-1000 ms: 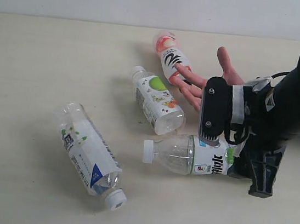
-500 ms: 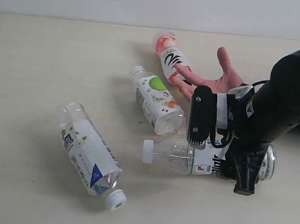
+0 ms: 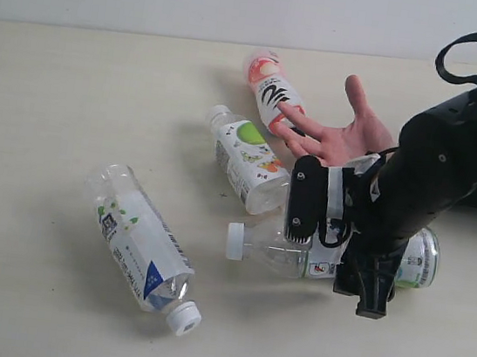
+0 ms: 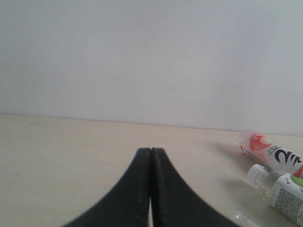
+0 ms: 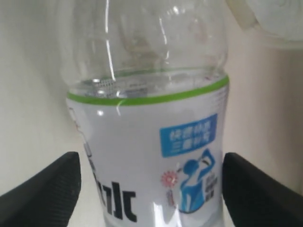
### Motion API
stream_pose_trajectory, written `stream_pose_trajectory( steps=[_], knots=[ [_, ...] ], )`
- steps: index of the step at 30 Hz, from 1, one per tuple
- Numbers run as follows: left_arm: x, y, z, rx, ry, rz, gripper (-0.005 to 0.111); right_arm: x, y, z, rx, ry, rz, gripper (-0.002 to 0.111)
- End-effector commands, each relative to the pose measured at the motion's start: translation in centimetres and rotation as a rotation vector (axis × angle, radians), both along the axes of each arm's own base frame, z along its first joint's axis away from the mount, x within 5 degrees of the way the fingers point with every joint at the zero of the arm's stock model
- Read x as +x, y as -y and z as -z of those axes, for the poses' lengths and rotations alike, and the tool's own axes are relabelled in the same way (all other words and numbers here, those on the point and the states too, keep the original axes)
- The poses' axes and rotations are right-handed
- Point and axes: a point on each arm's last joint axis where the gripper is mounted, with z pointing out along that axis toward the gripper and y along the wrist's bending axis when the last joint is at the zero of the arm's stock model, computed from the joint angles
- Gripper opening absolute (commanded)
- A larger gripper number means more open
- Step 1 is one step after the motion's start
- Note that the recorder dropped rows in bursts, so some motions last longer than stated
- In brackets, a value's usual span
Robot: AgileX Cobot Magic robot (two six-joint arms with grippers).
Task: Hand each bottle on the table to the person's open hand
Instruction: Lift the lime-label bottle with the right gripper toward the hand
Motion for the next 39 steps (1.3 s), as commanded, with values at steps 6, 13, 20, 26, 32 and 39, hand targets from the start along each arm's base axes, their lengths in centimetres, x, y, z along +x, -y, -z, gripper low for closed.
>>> stream_pose_trajectory(
  steps=[6,13,20,26,32,39],
  knots=[
    [-0.1,0.0,0.0,-0.001,0.005,-0.002,0.0,0.2,-0.3,1.0,-0.008,-0.02,0.004,0.069],
    [-0.1,0.0,0.0,-0.001,0.005,-0.002,0.0,-0.2,-0.2,1.1,-0.005,-0.065,0.066,0.032],
    [-0.1,0.0,0.0,-0.001,0.005,-0.002,0.0,-1.1,0.3,-0.1,-0.035,-0.121,0.079,0.0],
    [-0.1,0.0,0.0,-0.001,0.005,-0.002,0.0,-2.3,1.1,-3.2,-0.037,-0.134,0.14,0.0],
    [-0.1,0.0,0.0,-0.001,0.005,-0.002,0.0,-4.3,2.4,-5.9,-0.057,-0.198,0.426,0.0],
    [-0.1,0.0,0.0,-0.001,0.005,-0.002,0.0,-4.9,3.6,-9.1,-0.005,-0.091,0.717,0.0]
  ],
)
